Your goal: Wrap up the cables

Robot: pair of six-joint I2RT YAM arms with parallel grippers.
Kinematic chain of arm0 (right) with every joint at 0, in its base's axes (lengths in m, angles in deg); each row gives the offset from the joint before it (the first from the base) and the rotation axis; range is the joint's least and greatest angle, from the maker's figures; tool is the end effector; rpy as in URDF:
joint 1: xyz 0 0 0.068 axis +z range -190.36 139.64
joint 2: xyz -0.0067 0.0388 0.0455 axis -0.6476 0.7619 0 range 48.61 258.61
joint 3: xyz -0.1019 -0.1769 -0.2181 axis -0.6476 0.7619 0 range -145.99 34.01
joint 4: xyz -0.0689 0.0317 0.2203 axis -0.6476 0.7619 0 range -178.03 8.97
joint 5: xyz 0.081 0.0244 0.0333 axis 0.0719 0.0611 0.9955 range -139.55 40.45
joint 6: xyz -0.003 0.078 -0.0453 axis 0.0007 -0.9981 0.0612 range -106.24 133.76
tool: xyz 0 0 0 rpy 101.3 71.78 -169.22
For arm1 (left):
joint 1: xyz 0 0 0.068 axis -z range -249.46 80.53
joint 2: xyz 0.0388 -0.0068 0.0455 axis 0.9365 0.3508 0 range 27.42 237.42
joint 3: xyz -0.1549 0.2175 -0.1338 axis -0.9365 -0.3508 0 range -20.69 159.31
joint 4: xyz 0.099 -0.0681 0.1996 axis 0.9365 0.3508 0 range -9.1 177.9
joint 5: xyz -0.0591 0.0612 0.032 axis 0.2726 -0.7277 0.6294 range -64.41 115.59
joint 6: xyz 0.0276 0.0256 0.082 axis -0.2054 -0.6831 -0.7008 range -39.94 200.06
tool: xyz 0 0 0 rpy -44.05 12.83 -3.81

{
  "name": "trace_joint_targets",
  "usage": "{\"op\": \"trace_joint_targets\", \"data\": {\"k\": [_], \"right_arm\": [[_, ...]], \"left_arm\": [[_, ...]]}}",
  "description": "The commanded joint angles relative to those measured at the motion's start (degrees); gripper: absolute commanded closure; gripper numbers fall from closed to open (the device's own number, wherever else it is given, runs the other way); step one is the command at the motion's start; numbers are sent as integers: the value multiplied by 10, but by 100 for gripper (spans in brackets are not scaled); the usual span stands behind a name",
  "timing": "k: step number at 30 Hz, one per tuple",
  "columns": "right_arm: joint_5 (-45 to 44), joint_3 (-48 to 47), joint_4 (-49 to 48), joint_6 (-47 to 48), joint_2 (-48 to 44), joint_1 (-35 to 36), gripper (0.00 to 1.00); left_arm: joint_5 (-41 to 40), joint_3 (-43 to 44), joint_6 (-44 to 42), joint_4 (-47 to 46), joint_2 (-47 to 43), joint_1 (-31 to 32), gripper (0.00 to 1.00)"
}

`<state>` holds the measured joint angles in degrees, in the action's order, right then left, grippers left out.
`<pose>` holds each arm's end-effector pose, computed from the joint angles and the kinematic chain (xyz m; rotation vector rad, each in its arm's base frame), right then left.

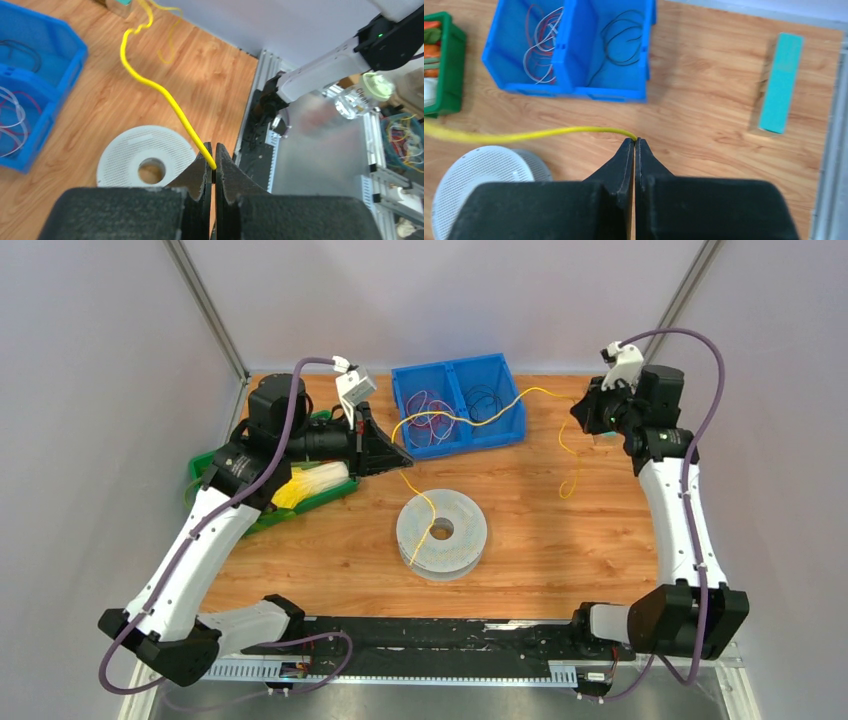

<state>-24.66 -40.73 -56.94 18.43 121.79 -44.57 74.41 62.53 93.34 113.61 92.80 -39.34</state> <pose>0.2783 0.0136 0.3850 -0.2700 2.0352 0.3561 0.1490 -0.1565 0.4679 0.9002 1.7173 -1.2924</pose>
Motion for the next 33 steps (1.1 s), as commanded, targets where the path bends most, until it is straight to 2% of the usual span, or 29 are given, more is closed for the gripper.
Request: {"op": "trace_joint_targets", "data": {"k": [1,5,8,10,13,16,20,25,26,28,29,31,33], "right_arm": [[20,-58,27,68,5,-40,100],[105,-64,63,89,-16,-43,100],[119,-70,106,105,-34,-43,100],[133,-86,158,104,-44,-44,100],[201,-101,241,91,-62,-44,100],[255,-88,270,49,-95,-44,100],[309,-77,279,-15,-132,-49,100],[450,-52,252,-162,-141,-60,100],[469,-43,231,-201,-145,-62,100],[487,-31,191,-258,-153,-69,100],[487,-30,174,-287,-159,-77,100],[482,-21,107,-348,-174,-91,100],[461,-3,25,-422,-197,-106,100]], "left_arm": [[-25,36,-98,90,-8,-12,100],[-67,76,-127,120,12,-13,100],[-112,121,-132,152,41,-12,100],[-110,124,-121,144,48,-13,100],[-108,109,-93,89,59,-12,100],[-94,132,-71,51,105,-10,100],[-73,215,-51,43,206,17,100],[-75,324,-24,26,350,68,98],[-62,349,-12,29,384,73,87],[-41,397,-1,56,439,76,34],[-36,413,-3,71,452,72,22],[-38,370,7,38,427,58,21],[-32,247,59,-93,353,32,21]]}}
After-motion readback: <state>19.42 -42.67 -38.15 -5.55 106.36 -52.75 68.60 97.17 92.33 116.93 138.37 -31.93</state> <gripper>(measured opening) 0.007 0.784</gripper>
